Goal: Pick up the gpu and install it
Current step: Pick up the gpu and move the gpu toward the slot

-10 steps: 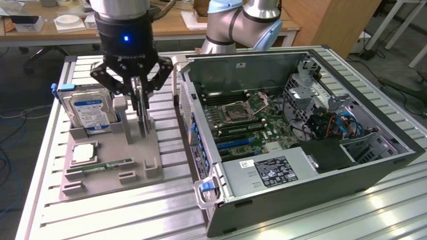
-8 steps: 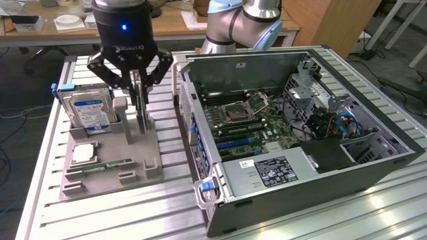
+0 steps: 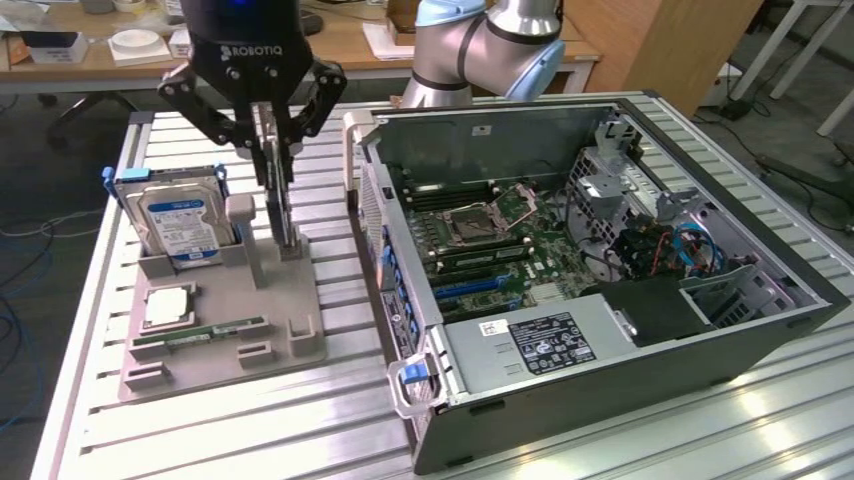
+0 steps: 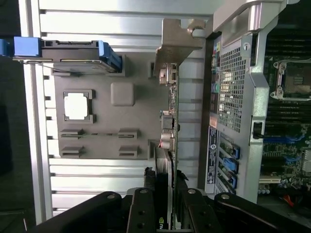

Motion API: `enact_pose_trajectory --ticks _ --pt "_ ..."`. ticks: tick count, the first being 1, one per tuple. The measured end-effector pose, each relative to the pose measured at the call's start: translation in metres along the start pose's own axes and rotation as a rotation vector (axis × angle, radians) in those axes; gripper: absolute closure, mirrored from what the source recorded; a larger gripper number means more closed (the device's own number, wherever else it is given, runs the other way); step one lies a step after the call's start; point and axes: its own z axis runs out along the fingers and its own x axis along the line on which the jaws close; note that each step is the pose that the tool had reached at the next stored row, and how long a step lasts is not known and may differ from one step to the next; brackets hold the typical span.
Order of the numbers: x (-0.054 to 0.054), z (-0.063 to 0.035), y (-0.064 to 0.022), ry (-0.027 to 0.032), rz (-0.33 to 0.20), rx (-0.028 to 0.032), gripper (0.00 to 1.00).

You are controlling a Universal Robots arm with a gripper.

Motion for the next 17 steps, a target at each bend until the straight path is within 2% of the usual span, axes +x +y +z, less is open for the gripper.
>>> enact_pose_trajectory --ticks 3,7,9,11,12,17 --pt "0.0 -0.0079 -0.0006 0.0001 0.0 0.0003 0.74" --pt "0.0 -0.0168 -0.0012 0.0 0.0 -0.0033 0.74" --pt "0.0 -0.018 -0.0014 -0.0001 0.0 -0.0133 0.74" --pt "0.0 -0.0181 -0.0014 0.0001 0.0 -0.0287 0.74" --pt "0.0 -0.0181 -0.0013 0.0 0.001 -0.0324 0.74" --pt "0.0 -0.0181 -0.0014 0.0001 0.001 -0.0324 0.74"
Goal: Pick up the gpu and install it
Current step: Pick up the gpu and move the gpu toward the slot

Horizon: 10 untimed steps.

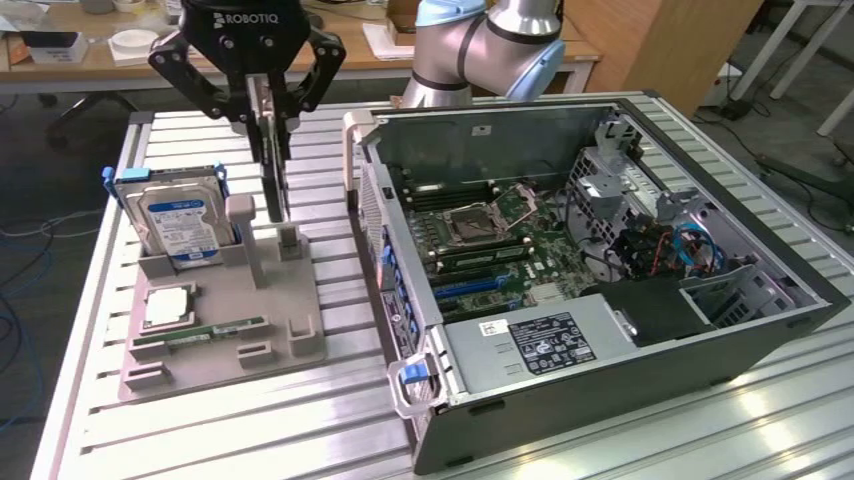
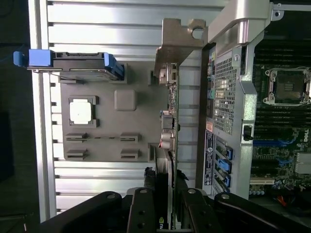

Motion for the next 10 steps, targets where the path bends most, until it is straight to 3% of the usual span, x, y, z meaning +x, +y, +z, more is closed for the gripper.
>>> enact_pose_trajectory --ticks 10 --pt "-0.024 0.0003 0.0 0.0 0.0 0.0 0.74"
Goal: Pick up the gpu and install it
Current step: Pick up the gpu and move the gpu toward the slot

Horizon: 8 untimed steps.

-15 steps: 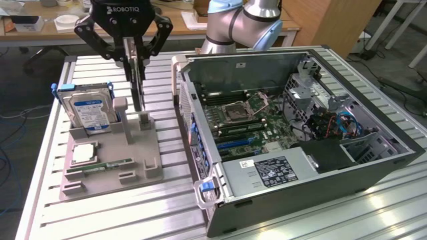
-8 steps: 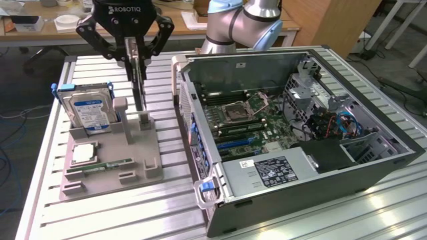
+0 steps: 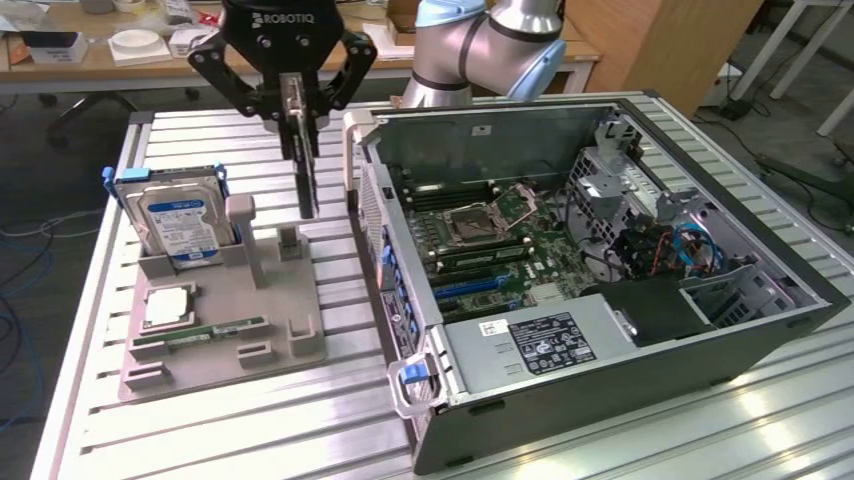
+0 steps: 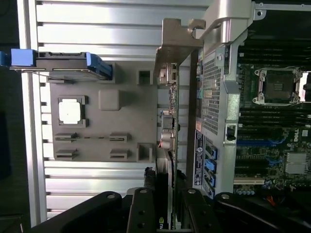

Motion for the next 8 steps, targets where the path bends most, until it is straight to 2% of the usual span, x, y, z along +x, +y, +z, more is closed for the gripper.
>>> enact_pose_trajectory --ticks 8 --pt "-0.017 0.0003 0.0 0.0 0.0 0.0 0.74"
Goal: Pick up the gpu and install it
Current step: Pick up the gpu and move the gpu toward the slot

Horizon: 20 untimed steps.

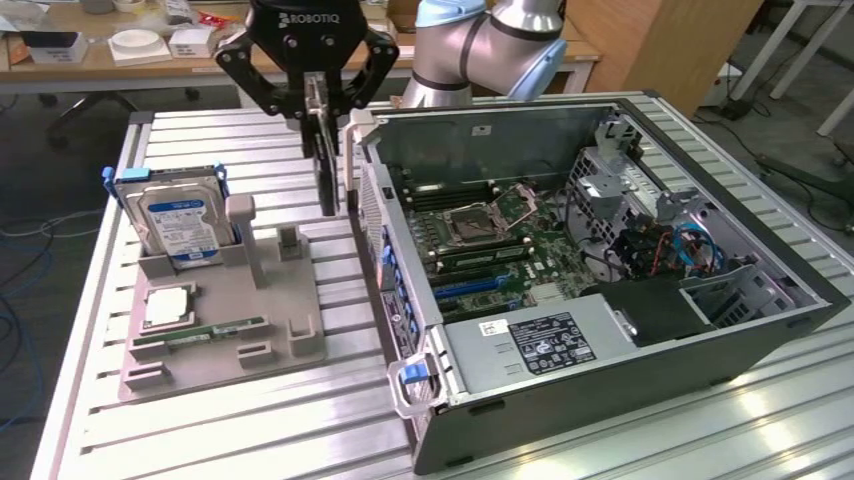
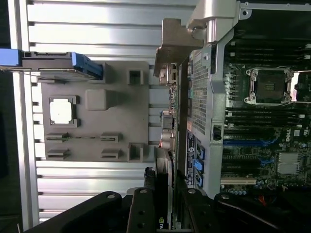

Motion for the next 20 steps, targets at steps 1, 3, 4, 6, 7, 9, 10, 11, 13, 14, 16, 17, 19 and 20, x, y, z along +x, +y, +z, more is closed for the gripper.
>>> enact_pose_trajectory --ticks 1,3,4,6,7,9,10,11,13,14,16,17,19,20 --pt "-0.002 0.0001 0.0 -0.0001 0.0 0.0 0.74" --pt "-0.006 0.0001 0.0 0.0 0.0 0.0001 0.74" --pt "-0.008 0.0001 0.0 0.0001 0.0 0.0 0.74" --pt "-0.011 0.0002 0.0 0.0 0.0 0.0 0.74" --pt "-0.013 0.0002 0.0 0.0 0.0 0.0 0.74" --pt "-0.017 0.0002 0.0 0.0 0.0 0.0 0.74" --pt "-0.018 0.0003 0.0 0.0 0.0 0.0 0.74" --pt "-0.02 0.0003 0.0 0.0 0.0 0.0 0.74" --pt "-0.024 0.0004 0.0 0.0 0.0 0.0 0.74" --pt "-0.025 0.0004 0.0 0.0 0.0 0.0 0.74" --pt "-0.029 0.0004 0.0 0.0 0.0 0.0001 0.74" --pt "-0.031 0.0005 0.0 0.0 0.0 0.0 0.74" --pt "-0.034 0.0005 0.0 0.0 0.0 0.0 0.74" --pt "-0.036 0.0005 0.0 0.0 0.0 0.0 0.74"
